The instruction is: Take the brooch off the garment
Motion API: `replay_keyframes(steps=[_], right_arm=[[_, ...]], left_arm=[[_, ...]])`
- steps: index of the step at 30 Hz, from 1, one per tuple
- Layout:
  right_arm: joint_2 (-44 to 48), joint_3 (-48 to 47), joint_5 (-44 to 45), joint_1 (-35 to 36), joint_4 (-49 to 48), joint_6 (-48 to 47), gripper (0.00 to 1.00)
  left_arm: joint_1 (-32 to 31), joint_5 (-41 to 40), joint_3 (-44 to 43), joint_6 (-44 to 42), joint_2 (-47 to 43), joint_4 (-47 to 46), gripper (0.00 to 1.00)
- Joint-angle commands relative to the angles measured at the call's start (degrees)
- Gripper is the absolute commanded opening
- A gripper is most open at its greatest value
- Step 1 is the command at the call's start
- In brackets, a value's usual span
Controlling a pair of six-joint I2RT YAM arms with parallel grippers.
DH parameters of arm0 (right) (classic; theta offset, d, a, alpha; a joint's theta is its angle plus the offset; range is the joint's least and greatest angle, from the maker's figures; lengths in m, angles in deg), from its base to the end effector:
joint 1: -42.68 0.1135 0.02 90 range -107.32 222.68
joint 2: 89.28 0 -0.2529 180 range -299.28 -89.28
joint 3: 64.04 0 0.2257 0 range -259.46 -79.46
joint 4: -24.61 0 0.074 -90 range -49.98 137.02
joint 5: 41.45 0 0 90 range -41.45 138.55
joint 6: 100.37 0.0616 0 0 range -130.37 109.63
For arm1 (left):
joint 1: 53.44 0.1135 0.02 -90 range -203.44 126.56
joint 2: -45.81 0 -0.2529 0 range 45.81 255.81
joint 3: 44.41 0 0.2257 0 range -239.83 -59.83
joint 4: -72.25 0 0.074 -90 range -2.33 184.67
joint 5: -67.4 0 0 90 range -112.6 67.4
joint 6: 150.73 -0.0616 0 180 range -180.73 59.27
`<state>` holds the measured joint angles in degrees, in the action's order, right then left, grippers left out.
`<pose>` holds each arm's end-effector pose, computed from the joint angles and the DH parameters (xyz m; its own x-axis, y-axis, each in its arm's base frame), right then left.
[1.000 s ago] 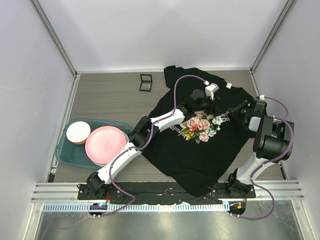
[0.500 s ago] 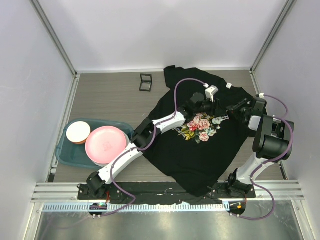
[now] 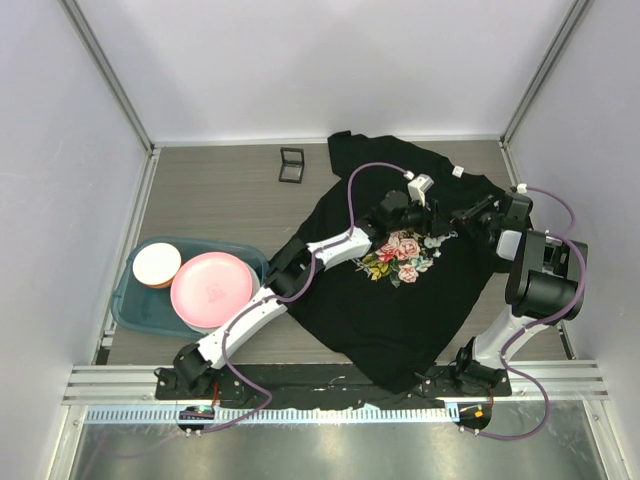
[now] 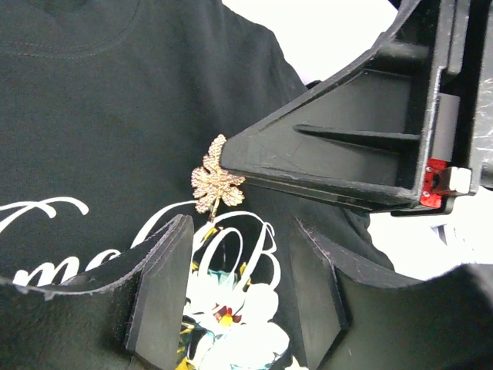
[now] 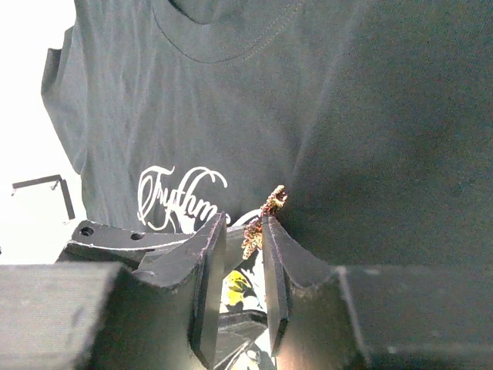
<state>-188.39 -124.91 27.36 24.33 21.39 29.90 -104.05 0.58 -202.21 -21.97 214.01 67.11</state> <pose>0.3344 -0.0875 0.1481 -0.4075 0.7701 -0.4908 0.3617 0.6296 0.6876 0.3745 -0.4943 0.1125 -0.6459 -0.1203 -0.7539 0.7115 0.2630 -0.6516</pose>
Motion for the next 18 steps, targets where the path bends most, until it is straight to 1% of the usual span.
replay_keyframes(steps=[1,2,4,10,16,18], right_arm=[[0.8,-2.5,-1.5,0.4,-2.1,-1.5,0.31],[0.8,-2.6,-1.6,0.4,-1.9,-1.5,0.31],[0.9,-2.8,-1.0,0.5,-1.1,-1.8,0.31],[0.8,-3.0,0.2,0.8,0.7,-2.6,0.31],[-0.2,-3.2,-0.4,1.0,0.0,-2.7,0.31],[-0.5,-3.4,-0.8,1.0,0.3,-2.5,0.31]], left_arm=[[-0.4,-3.4,-2.5,2.6,1.1,-6.3,0.55],[-0.4,-4.3,-2.5,3.0,1.5,-6.8,0.53],[-0.3,-4.6,-3.2,3.8,2.0,-6.6,0.52],[0.0,-5.2,-2.7,5.2,2.3,-7.6,0.53],[0.2,-4.8,-5.7,6.4,4.2,-6.2,0.55],[0.6,-6.1,-6.3,7.9,4.5,-5.5,0.5]])
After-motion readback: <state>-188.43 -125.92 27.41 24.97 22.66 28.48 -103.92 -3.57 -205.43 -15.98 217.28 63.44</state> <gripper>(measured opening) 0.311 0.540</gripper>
